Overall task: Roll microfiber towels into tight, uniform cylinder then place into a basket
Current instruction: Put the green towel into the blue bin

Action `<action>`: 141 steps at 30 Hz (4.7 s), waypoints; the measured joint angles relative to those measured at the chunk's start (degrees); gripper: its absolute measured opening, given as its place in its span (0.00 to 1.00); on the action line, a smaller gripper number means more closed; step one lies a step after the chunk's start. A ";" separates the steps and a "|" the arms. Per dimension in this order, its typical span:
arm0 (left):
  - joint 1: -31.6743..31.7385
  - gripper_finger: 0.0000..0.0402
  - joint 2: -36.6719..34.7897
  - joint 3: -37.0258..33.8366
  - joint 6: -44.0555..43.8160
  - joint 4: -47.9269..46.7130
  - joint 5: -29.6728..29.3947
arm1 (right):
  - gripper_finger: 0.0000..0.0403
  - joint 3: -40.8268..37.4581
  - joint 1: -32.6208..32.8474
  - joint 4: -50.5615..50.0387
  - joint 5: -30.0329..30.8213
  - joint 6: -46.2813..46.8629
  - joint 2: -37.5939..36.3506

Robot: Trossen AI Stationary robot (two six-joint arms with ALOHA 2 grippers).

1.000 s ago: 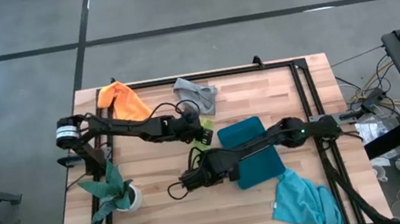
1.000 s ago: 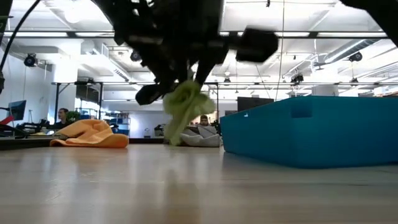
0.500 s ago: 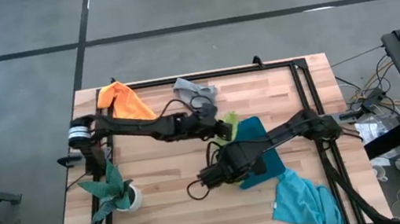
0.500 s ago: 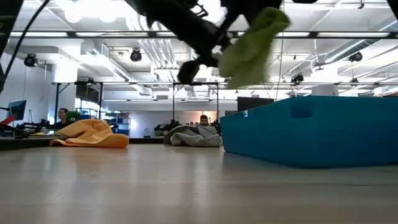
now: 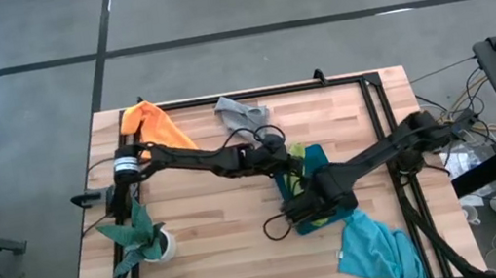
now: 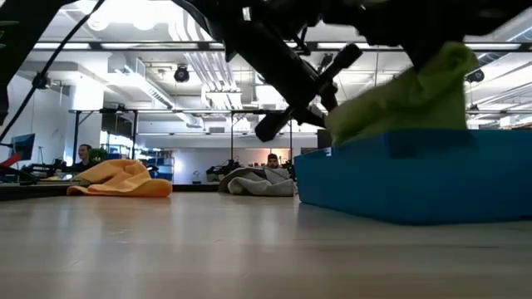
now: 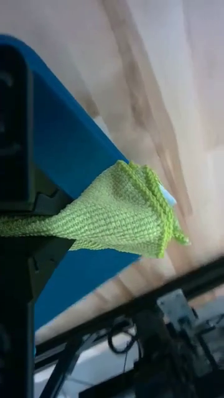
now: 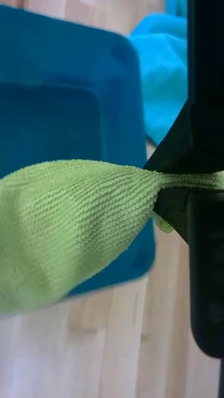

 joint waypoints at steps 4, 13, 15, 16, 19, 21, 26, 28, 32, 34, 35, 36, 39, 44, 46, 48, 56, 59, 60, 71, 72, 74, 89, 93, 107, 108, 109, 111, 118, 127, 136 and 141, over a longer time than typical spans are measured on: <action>0.74 0.01 1.55 -0.09 -2.78 0.21 -0.38 | 0.03 -8.22 0.04 8.24 0.00 0.48 -2.49; 0.95 0.01 4.71 0.11 -10.19 0.46 -0.97 | 0.03 -17.44 0.88 20.43 -0.05 5.15 -3.60; 0.97 0.01 4.89 0.08 -11.06 0.48 -1.30 | 0.03 -18.52 1.38 21.13 -0.05 7.06 -3.58; 0.96 0.01 4.90 0.06 -11.52 0.56 -1.66 | 0.03 -18.90 1.65 21.09 -0.05 7.85 -3.60; 0.95 0.01 4.90 -0.37 -12.18 2.99 -2.23 | 0.03 -20.11 2.38 21.12 -0.02 9.68 -3.60; 0.93 0.01 4.90 -0.44 -12.20 4.14 -2.24 | 0.03 -20.61 2.81 21.19 0.00 10.27 -3.60; 0.93 0.04 4.90 -0.60 -11.68 5.26 -2.28 | 0.08 -22.10 2.85 21.58 -1.46 10.51 -3.58; 0.93 0.08 4.90 -0.80 -10.05 5.32 -2.33 | 0.14 -22.69 2.84 21.74 -2.19 10.08 -3.58; 0.89 0.17 4.90 -1.72 -8.72 5.51 -3.43 | 0.28 -23.24 2.90 21.33 -2.55 8.63 -3.73; 0.91 0.22 4.90 -2.07 -7.79 5.67 -3.49 | 0.33 -23.23 2.88 19.95 -2.54 7.49 -4.00; 1.07 0.25 4.88 -2.12 -6.55 5.62 -3.47 | 0.36 -22.84 2.88 18.56 -2.51 6.94 -4.09; 1.17 0.27 4.85 -2.14 -4.84 5.53 -3.38 | 0.38 -22.24 2.90 16.89 -2.49 6.24 -4.29; 1.41 0.33 3.99 -2.28 0.37 4.54 -2.96 | 0.44 -20.09 2.90 12.09 -1.72 3.29 -4.85; 1.52 0.37 0.78 -2.26 5.84 4.78 -3.55 | 0.50 -17.56 2.87 9.89 1.39 -1.80 -6.59; 1.58 0.37 -0.08 -2.17 7.20 5.32 -4.87 | 0.51 -17.40 2.79 9.65 2.23 -1.86 -7.17; 1.80 0.37 -0.34 -2.17 7.69 5.69 -5.69 | 0.51 -17.78 2.77 9.72 2.11 -0.99 -7.21; 4.13 0.37 -2.27 -2.17 12.09 2.70 -3.26 | 0.52 -16.45 2.36 10.47 11.52 -3.00 -8.49; 4.98 0.37 -4.86 -2.36 16.74 0.00 -3.55 | 0.52 -16.19 0.41 10.23 19.23 -8.13 -9.00; 5.09 0.37 -5.90 -2.60 18.75 -0.45 -4.19 | 0.51 -16.37 -0.46 10.42 20.91 -10.01 -9.00; 4.80 0.37 -30.84 -30.52 25.46 7.06 -11.20 | 0.50 -23.10 -15.03 25.18 26.03 -36.21 -8.96; 4.80 0.37 -33.42 -33.99 25.10 8.95 -10.97 | 0.50 -23.94 -16.35 27.24 26.04 -38.11 -8.90; 4.56 0.37 -38.53 -41.10 23.58 12.43 -10.47 | 0.50 -25.27 -18.69 29.53 26.02 -41.19 -8.48; 3.38 0.37 -57.20 -58.01 25.88 17.39 -9.28 | 0.50 -25.25 -24.53 25.23 16.92 -59.17 -9.90; 3.38 0.37 -58.09 -57.97 27.34 16.61 -9.27 | 0.50 -20.76 -21.68 24.13 13.26 -59.17 -14.26; 2.78 0.37 -63.10 -57.97 30.39 16.58 2.10 | 0.50 -24.30 -10.30 24.92 12.37 -53.42 -8.22; 2.55 0.37 -63.96 -57.97 30.42 16.49 2.35 | 0.50 -24.78 -10.34 25.46 12.07 -53.34 -7.30; 2.24 0.37 -64.87 -57.97 30.71 16.84 2.56 | 0.50 -25.13 -10.37 25.55 11.83 -52.96 -6.40; 1.73 0.37 -66.85 -57.76 32.41 17.05 2.99 | 0.50 -25.69 -10.55 25.36 11.05 -52.37 -5.18; 1.45 0.37 -74.22 -57.77 34.62 16.45 2.90 | 0.50 -26.23 -11.87 18.48 8.77 -50.48 -4.90; 1.46 0.37 -77.70 -57.79 34.76 16.36 2.66 | 0.50 -24.65 -12.51 15.05 7.45 -46.38 -11.17; 1.41 0.37 -76.27 -57.81 34.51 16.07 2.72 | 0.50 -24.65 -9.69 22.60 6.44 -46.72 -11.42; 1.26 0.37 -75.45 -57.88 34.45 16.07 4.02 | 0.50 -24.70 -8.10 22.70 4.98 -45.13 -4.90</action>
